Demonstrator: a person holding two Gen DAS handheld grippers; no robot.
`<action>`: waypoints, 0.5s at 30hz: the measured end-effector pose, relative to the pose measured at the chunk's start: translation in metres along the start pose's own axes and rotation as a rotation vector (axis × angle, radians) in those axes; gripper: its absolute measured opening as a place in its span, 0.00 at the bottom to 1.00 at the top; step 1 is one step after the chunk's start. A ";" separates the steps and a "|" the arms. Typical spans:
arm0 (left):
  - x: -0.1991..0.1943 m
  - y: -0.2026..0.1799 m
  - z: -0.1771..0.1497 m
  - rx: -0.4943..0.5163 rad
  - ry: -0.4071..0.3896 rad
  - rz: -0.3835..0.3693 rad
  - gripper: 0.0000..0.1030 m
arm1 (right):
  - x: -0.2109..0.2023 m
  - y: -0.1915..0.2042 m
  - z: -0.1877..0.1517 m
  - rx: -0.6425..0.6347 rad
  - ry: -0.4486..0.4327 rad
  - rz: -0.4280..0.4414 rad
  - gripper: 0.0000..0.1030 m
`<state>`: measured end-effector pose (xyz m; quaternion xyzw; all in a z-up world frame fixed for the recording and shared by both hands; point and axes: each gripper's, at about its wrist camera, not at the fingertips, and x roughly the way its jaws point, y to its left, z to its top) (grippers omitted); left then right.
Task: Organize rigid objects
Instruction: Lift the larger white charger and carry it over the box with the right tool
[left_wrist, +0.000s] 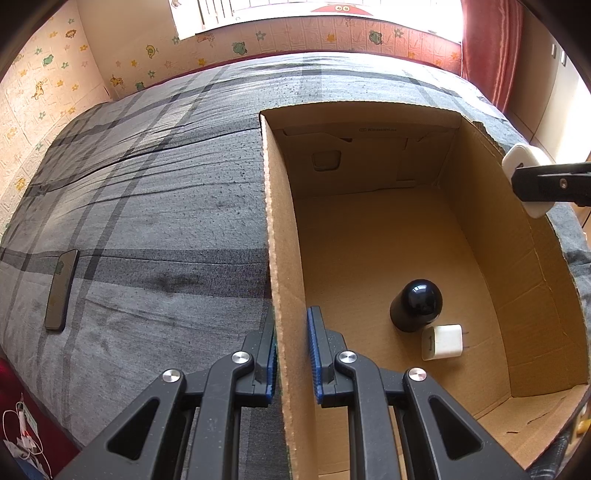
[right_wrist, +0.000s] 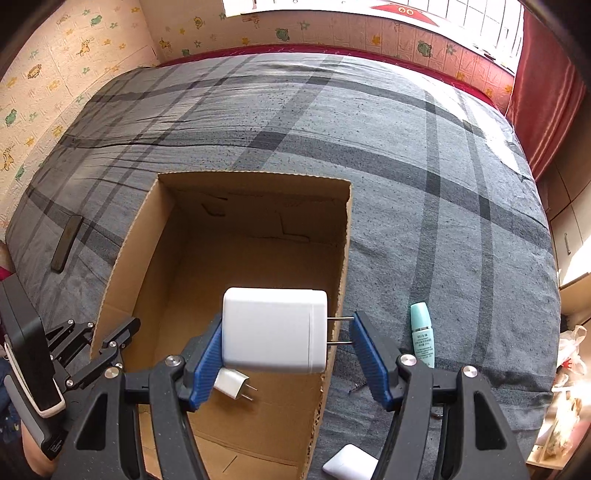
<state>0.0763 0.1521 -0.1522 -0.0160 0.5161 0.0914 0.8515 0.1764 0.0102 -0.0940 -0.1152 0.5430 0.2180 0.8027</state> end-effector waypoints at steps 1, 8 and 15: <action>0.000 0.000 0.000 0.000 0.000 0.000 0.15 | 0.004 0.003 0.002 -0.005 0.004 0.001 0.68; 0.000 0.000 0.000 -0.001 0.001 -0.001 0.15 | 0.028 0.022 0.015 -0.040 0.038 0.014 0.68; 0.000 0.000 0.000 -0.002 -0.001 -0.002 0.15 | 0.056 0.036 0.023 -0.059 0.088 0.026 0.68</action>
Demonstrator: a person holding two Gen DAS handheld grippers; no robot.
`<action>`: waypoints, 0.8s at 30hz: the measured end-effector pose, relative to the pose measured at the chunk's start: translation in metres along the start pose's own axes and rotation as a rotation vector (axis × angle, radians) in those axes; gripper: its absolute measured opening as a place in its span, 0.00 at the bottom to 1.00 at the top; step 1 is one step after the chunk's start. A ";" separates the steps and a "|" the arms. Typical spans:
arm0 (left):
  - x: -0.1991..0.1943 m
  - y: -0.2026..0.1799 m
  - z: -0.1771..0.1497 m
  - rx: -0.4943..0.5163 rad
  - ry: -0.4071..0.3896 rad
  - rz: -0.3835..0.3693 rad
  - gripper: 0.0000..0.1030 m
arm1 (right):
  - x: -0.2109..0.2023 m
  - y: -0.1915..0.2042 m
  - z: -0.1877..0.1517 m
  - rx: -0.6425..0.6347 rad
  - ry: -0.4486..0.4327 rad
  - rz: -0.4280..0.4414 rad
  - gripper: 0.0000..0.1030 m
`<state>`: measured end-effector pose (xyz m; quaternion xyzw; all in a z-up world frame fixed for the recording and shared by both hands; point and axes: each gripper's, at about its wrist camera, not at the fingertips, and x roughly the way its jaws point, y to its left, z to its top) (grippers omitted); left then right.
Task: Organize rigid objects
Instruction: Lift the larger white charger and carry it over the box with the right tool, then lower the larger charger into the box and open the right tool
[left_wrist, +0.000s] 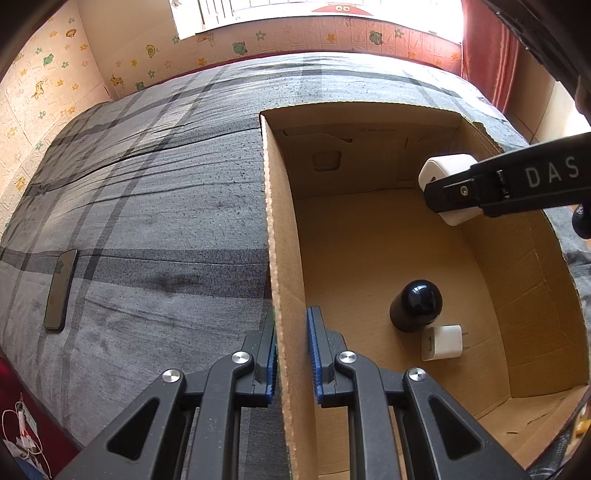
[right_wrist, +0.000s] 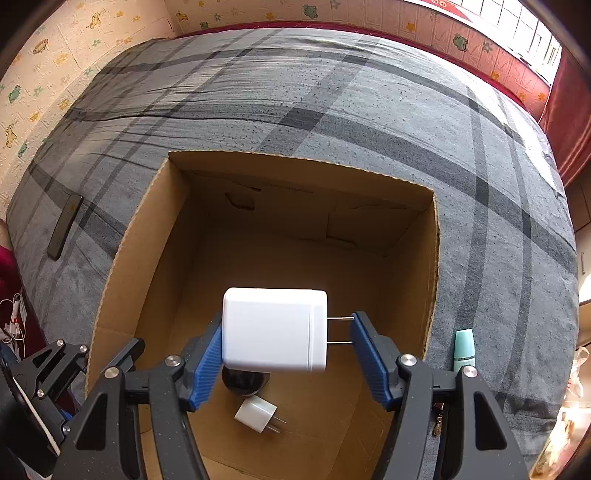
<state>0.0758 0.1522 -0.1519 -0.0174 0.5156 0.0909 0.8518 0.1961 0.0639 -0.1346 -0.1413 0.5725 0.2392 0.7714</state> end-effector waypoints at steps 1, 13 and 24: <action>0.000 0.000 0.000 0.000 0.000 0.000 0.15 | 0.004 0.002 0.001 -0.003 0.007 0.001 0.68; -0.002 0.000 0.001 -0.008 0.001 -0.005 0.15 | 0.058 0.014 0.016 -0.011 0.103 -0.008 0.68; 0.000 0.000 0.001 -0.006 0.005 -0.001 0.15 | 0.082 0.010 0.019 0.014 0.141 -0.008 0.68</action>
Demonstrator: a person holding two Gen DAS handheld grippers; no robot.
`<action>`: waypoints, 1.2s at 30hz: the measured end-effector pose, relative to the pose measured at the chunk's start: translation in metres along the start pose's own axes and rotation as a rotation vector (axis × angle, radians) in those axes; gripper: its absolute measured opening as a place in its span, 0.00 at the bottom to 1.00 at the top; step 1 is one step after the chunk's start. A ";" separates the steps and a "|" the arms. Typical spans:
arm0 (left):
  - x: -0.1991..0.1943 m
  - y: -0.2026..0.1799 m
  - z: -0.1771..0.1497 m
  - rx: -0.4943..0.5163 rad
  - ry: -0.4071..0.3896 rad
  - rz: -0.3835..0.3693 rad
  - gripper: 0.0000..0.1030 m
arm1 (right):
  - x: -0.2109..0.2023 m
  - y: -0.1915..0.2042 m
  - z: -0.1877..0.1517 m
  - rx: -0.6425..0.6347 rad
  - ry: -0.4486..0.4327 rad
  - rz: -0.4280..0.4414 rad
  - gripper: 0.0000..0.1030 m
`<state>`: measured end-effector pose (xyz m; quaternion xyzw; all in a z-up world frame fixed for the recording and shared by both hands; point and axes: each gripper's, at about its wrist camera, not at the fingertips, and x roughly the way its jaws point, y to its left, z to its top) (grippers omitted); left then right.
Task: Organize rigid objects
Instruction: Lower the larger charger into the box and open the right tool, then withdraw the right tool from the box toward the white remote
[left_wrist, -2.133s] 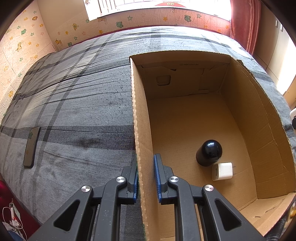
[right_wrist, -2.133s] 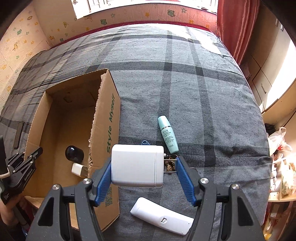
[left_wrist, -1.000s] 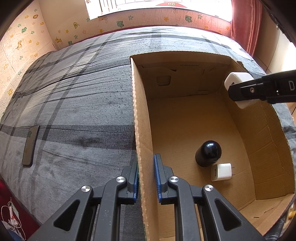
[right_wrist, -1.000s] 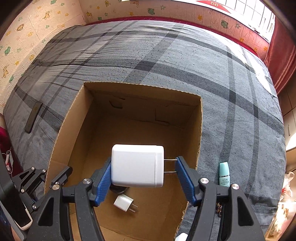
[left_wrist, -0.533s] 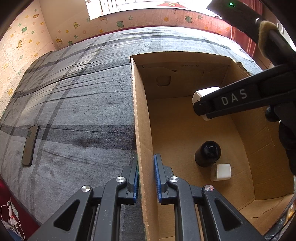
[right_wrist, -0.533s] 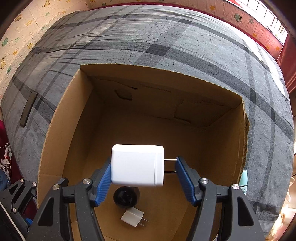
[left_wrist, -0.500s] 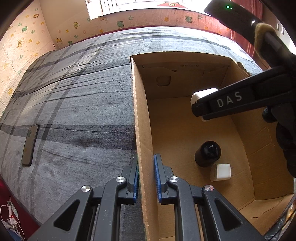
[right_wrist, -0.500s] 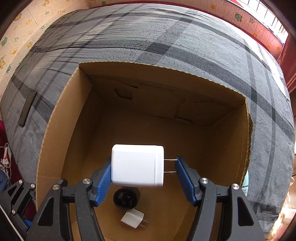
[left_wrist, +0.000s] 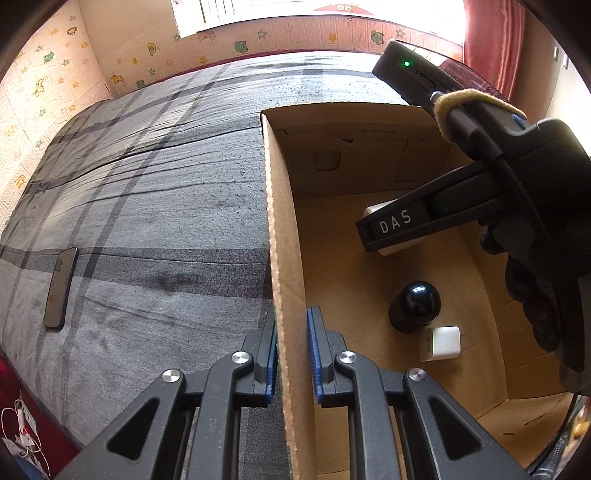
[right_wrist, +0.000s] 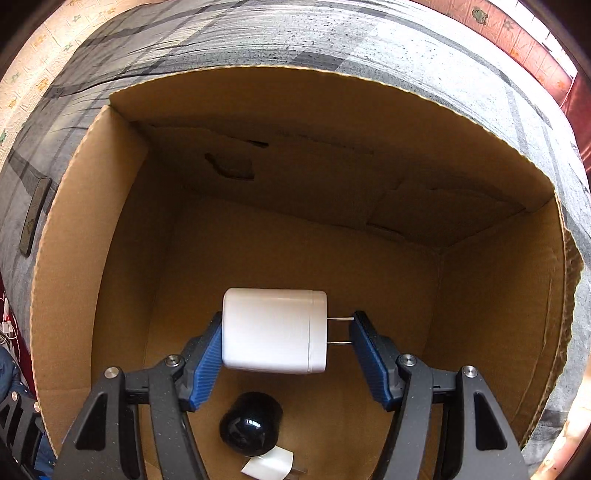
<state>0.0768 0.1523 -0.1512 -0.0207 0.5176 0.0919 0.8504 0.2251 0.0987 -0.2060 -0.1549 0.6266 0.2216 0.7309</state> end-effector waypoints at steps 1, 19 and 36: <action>0.000 0.000 0.000 0.000 0.000 0.000 0.15 | 0.000 0.000 0.000 0.001 0.000 0.004 0.68; 0.002 0.002 0.000 0.000 0.004 -0.001 0.15 | -0.040 -0.002 -0.013 -0.013 -0.098 0.014 0.68; 0.001 0.002 0.000 0.000 0.002 -0.004 0.15 | -0.110 -0.009 -0.037 0.019 -0.204 0.006 0.69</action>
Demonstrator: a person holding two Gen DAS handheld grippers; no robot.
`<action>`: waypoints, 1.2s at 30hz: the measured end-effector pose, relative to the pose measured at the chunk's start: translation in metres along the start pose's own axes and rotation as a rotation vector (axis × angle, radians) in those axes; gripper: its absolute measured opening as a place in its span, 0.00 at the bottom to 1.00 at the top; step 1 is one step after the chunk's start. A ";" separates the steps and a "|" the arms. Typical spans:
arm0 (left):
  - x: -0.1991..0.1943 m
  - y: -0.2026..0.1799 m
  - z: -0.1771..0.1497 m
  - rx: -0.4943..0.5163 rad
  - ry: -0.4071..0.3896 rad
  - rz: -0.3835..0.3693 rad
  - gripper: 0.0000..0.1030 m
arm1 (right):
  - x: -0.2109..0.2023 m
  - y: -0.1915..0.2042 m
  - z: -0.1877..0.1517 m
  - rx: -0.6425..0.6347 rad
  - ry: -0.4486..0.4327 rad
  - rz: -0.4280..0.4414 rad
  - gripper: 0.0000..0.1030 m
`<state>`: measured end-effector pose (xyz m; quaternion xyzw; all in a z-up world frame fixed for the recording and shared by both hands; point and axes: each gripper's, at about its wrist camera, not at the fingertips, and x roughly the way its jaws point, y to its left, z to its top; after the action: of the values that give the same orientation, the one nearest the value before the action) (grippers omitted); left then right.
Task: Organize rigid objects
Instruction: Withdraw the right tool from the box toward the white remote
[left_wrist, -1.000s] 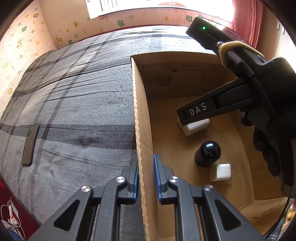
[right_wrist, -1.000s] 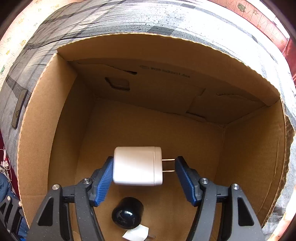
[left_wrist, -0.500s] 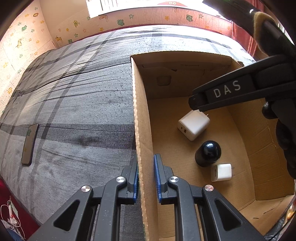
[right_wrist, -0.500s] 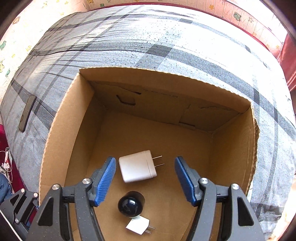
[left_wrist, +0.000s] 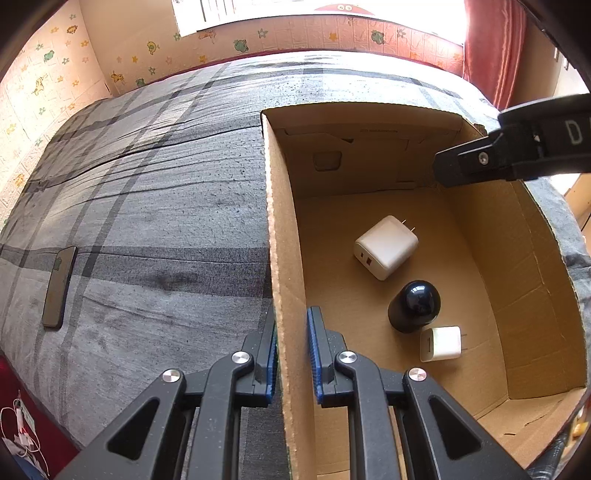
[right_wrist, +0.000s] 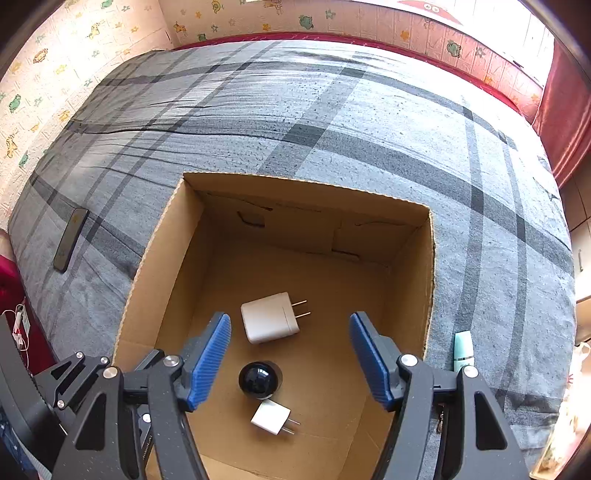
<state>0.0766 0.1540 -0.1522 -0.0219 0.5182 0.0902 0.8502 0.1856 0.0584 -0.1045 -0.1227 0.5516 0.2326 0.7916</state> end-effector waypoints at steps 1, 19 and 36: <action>0.000 0.000 0.000 0.000 0.000 0.000 0.15 | -0.003 -0.002 -0.001 0.002 -0.004 -0.001 0.69; -0.003 -0.004 -0.001 0.012 -0.004 0.015 0.15 | -0.057 -0.042 -0.038 0.080 -0.082 -0.038 0.82; -0.004 -0.005 -0.003 0.016 -0.005 0.024 0.15 | -0.104 -0.088 -0.098 0.141 -0.153 -0.110 1.00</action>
<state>0.0734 0.1479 -0.1502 -0.0086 0.5171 0.0964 0.8504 0.1206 -0.0853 -0.0490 -0.0786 0.4971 0.1581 0.8495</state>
